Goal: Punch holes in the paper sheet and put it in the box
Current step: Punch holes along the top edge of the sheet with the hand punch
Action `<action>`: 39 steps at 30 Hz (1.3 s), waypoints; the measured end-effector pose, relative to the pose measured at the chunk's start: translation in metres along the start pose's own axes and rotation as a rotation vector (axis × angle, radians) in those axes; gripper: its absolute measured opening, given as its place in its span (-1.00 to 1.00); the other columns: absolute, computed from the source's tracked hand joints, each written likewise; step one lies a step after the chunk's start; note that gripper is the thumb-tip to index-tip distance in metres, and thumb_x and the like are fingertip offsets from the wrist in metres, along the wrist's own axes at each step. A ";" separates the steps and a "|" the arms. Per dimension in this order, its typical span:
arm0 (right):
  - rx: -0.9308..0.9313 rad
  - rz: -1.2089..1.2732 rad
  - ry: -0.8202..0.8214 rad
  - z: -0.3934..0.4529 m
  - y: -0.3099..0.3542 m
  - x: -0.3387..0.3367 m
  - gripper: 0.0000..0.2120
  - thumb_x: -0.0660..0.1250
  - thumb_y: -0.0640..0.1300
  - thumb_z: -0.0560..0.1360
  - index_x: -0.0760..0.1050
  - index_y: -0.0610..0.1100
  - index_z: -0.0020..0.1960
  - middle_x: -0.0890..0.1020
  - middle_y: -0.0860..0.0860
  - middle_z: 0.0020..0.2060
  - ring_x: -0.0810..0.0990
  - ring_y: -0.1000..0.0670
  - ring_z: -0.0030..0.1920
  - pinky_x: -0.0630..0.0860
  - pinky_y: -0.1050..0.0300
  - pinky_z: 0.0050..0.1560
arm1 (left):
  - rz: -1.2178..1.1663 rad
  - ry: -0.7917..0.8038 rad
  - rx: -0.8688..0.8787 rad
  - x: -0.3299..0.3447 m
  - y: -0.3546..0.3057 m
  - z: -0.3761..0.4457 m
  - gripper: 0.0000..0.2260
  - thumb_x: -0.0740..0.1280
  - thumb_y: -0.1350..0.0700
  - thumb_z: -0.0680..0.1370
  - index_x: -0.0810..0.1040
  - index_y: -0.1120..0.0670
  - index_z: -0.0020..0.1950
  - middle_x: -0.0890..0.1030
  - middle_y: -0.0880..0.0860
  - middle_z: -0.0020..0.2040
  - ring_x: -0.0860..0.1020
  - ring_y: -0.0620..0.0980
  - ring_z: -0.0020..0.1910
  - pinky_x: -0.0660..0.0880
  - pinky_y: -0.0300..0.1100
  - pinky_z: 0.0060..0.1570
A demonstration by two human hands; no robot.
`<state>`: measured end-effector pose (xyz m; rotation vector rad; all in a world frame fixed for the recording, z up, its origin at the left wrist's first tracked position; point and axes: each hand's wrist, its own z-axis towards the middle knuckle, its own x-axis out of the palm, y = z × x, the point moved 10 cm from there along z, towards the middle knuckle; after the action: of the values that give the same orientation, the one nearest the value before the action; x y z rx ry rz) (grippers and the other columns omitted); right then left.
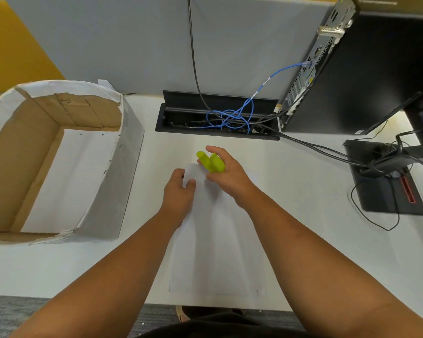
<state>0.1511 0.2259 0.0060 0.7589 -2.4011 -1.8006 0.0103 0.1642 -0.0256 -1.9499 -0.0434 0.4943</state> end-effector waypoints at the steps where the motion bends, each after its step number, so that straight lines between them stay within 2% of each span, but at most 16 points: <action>1: -0.002 -0.003 0.000 0.000 0.001 0.000 -0.34 0.34 -0.36 0.43 0.37 0.15 0.40 0.43 0.10 0.25 0.43 0.03 0.22 0.43 0.17 0.13 | 0.001 0.001 -0.001 0.000 0.000 0.000 -0.80 0.22 0.11 0.62 0.41 0.06 0.24 0.56 0.05 0.10 0.56 0.05 0.01 0.54 -0.09 -0.02; 7: 0.003 -0.015 0.006 0.007 -0.002 0.001 -0.37 0.34 -0.36 0.40 0.41 0.12 0.37 0.51 0.05 0.23 0.52 0.00 0.19 0.53 0.14 0.12 | -0.004 0.003 -0.002 0.001 0.001 0.002 -0.82 0.22 0.12 0.61 0.41 0.02 0.21 0.56 0.02 0.07 0.57 0.05 0.02 0.55 -0.04 0.01; 9: -0.010 0.048 -0.002 0.009 -0.003 0.002 -0.37 0.33 -0.36 0.40 0.41 0.13 0.36 0.56 0.03 0.25 0.56 0.04 0.22 0.55 0.10 0.17 | 0.005 0.011 -0.002 0.002 0.001 0.002 -0.82 0.22 0.11 0.62 0.40 0.02 0.22 0.55 0.02 0.08 0.56 0.03 0.02 0.55 -0.06 0.00; 10: -0.008 0.099 -0.010 0.009 -0.002 0.000 -0.40 0.33 -0.36 0.43 0.40 0.11 0.37 0.58 0.03 0.24 0.57 0.08 0.21 0.55 0.14 0.15 | 0.008 0.012 0.001 0.002 0.000 0.002 -0.83 0.21 0.11 0.62 0.40 0.01 0.21 0.55 0.01 0.08 0.55 0.02 0.01 0.53 -0.09 -0.02; 12: 0.030 0.201 -0.056 0.011 -0.003 -0.007 -0.50 0.35 -0.26 0.51 0.38 0.06 0.39 0.61 0.06 0.18 0.58 0.13 0.14 0.51 0.23 0.03 | 0.021 0.012 0.011 0.001 -0.001 0.002 -0.85 0.20 0.12 0.62 0.39 0.02 0.19 0.53 -0.01 0.06 0.53 0.00 -0.01 0.49 -0.14 -0.06; 14: 0.092 0.225 -0.130 0.014 -0.007 -0.021 -0.60 0.36 -0.08 0.55 0.40 0.04 0.36 0.60 0.08 0.05 0.56 0.09 0.02 0.46 0.20 -0.06 | 0.023 0.011 0.016 0.000 -0.001 0.003 -0.85 0.20 0.12 0.62 0.40 0.04 0.19 0.54 0.01 0.07 0.54 0.01 0.00 0.50 -0.13 -0.05; 17: 0.112 0.135 -0.210 0.020 -0.012 -0.040 -0.70 0.34 -0.11 0.54 0.45 -0.01 0.26 0.55 0.03 -0.07 0.50 0.04 -0.10 0.42 0.17 -0.12 | 0.013 0.014 0.019 -0.002 0.000 0.003 -0.83 0.20 0.12 0.62 0.40 0.04 0.22 0.54 0.01 0.09 0.54 0.00 0.02 0.52 -0.11 0.00; 19: 0.111 0.027 -0.213 0.021 -0.015 -0.043 -0.70 0.33 -0.13 0.55 0.46 -0.01 0.27 0.56 0.04 -0.05 0.51 0.05 -0.10 0.41 0.20 -0.17 | -0.004 0.012 0.027 -0.003 0.000 0.003 -0.85 0.20 0.13 0.62 0.40 0.02 0.19 0.53 -0.02 0.05 0.53 -0.05 -0.01 0.48 -0.16 -0.04; 23: 0.095 -0.116 -0.177 0.019 -0.021 -0.038 -0.68 0.28 -0.14 0.58 0.45 -0.01 0.32 0.59 0.03 0.03 0.52 0.00 0.02 0.43 0.15 0.01 | -0.040 0.000 0.034 -0.004 0.001 0.004 -0.89 0.22 0.17 0.60 0.41 0.02 0.12 0.54 -0.06 -0.02 0.54 -0.07 -0.05 0.50 -0.22 -0.12; 26: 0.097 -0.279 -0.211 0.017 -0.026 -0.044 -0.72 0.22 -0.06 0.61 0.45 0.01 0.31 0.60 0.01 0.07 0.53 -0.05 0.03 0.49 0.05 0.10 | -0.067 -0.012 0.010 -0.008 0.006 0.009 -0.88 0.23 0.16 0.60 0.41 0.00 0.12 0.54 -0.03 0.03 0.55 -0.01 -0.01 0.52 -0.14 -0.03; 28: 0.126 -0.351 -0.237 0.016 -0.031 -0.052 -0.71 0.19 -0.04 0.61 0.43 0.02 0.32 0.62 -0.04 0.10 0.57 -0.12 0.07 0.52 -0.01 0.13 | -0.077 -0.015 -0.002 -0.010 0.008 0.011 -0.87 0.23 0.16 0.61 0.41 -0.01 0.13 0.54 -0.05 0.03 0.54 -0.01 0.01 0.51 -0.12 -0.01; 31: 0.159 -0.385 -0.279 0.012 -0.037 -0.063 -0.69 0.19 -0.07 0.61 0.42 0.00 0.34 0.62 -0.08 0.12 0.57 -0.15 0.10 0.52 -0.03 0.13 | -0.106 -0.021 -0.012 -0.012 0.010 0.011 -0.87 0.23 0.16 0.61 0.41 0.00 0.14 0.54 -0.06 0.03 0.55 -0.03 0.02 0.50 -0.20 -0.08; 34: 0.099 -0.212 -0.320 0.009 -0.029 -0.066 -0.69 0.23 -0.05 0.61 0.43 -0.02 0.34 0.59 -0.04 0.15 0.55 -0.09 0.13 0.49 0.01 0.16 | -0.111 -0.019 -0.014 -0.011 0.010 0.008 -0.87 0.23 0.17 0.61 0.41 0.02 0.15 0.55 -0.01 0.06 0.56 -0.01 0.01 0.52 -0.19 -0.06; 36: 0.085 0.057 -0.321 0.009 -0.023 -0.062 -0.70 0.30 -0.03 0.58 0.45 0.00 0.30 0.58 0.01 0.10 0.55 -0.02 0.06 0.48 0.09 0.08 | -0.087 -0.016 -0.008 -0.009 0.009 0.007 -0.87 0.23 0.16 0.61 0.42 0.02 0.15 0.55 0.01 0.07 0.55 0.00 0.02 0.52 -0.14 -0.01; 39: 0.109 0.494 -0.253 0.014 -0.013 -0.049 -0.66 0.31 0.02 0.59 0.44 -0.07 0.32 0.58 -0.01 0.04 0.56 -0.02 0.01 0.50 0.11 0.02 | -0.052 -0.008 0.007 -0.005 0.003 0.004 -0.87 0.22 0.15 0.62 0.40 0.03 0.16 0.54 0.00 0.06 0.54 -0.01 0.01 0.49 -0.18 -0.04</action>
<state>0.1940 0.2556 0.0016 -0.0754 -2.5475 -1.6456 0.0040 0.1653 -0.0286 -1.9346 -0.0972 0.4670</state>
